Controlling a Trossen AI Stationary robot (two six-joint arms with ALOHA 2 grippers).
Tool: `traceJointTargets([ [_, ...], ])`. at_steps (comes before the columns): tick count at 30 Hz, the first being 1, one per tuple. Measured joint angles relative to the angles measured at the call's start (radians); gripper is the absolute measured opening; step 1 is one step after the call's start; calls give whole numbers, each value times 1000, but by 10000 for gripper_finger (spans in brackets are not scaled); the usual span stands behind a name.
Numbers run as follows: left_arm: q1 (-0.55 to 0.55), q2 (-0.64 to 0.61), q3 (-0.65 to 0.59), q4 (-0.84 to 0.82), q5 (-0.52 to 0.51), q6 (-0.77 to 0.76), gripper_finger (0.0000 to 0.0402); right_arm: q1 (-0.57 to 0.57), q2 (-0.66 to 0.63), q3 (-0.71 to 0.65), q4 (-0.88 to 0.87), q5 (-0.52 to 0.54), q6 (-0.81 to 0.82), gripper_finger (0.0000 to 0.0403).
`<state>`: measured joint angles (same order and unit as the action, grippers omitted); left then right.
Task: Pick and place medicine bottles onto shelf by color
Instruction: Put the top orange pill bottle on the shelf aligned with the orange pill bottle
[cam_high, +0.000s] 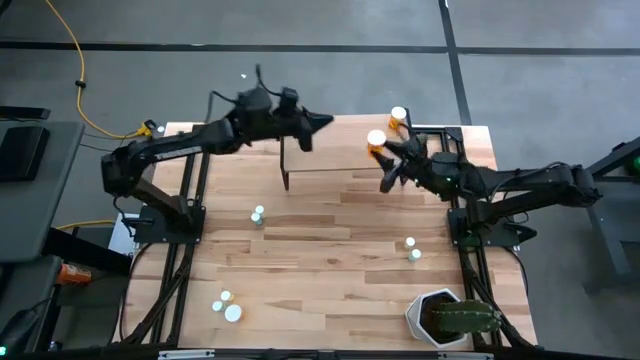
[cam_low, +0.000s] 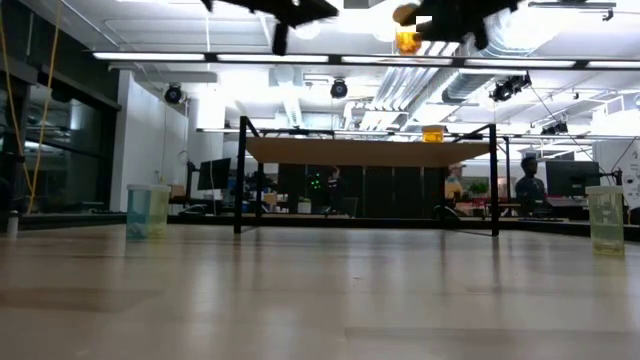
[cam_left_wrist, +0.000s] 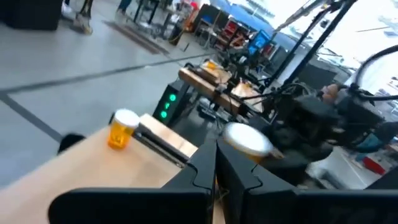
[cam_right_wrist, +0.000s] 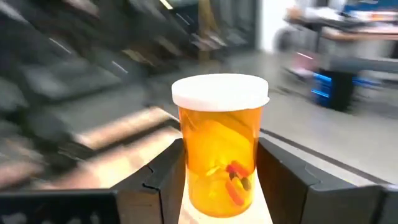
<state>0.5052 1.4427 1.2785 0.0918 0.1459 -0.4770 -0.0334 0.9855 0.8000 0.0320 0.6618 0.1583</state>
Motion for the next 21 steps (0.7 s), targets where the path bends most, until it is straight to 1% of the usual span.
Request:
traceJointTargets([
  [1, 7, -20, 0, -12, 1, 9, 0, 0, 16, 42, -88, 72, 40, 163],
  [3, 13, -54, 0, -28, 5, 25, 0, 0, 43, 100, -277, 221, 181, 163],
  [6, 12, -92, 0, -51, 3, 37, 0, 0, 81, 136, -481, 394, 435, 163],
  [7, 11, -101, 0, -45, 1, 37, 0, 0, 90, 134, -516, 432, 521, 163],
  [9, 10, -117, 0, -53, 1, 38, 0, -5, 111, 118, -532, 463, 644, 163],
  [12, 3, -123, 0, -55, 2, 45, 0, -18, 154, 90, -529, 452, 716, 163],
  [17, 2, -123, 0, -69, 3, 44, 0, -52, 245, 86, -526, 458, 783, 163],
  [21, -8, -122, 0, -81, 7, 44, 0, -91, 307, 86, -511, 463, 788, 163],
])
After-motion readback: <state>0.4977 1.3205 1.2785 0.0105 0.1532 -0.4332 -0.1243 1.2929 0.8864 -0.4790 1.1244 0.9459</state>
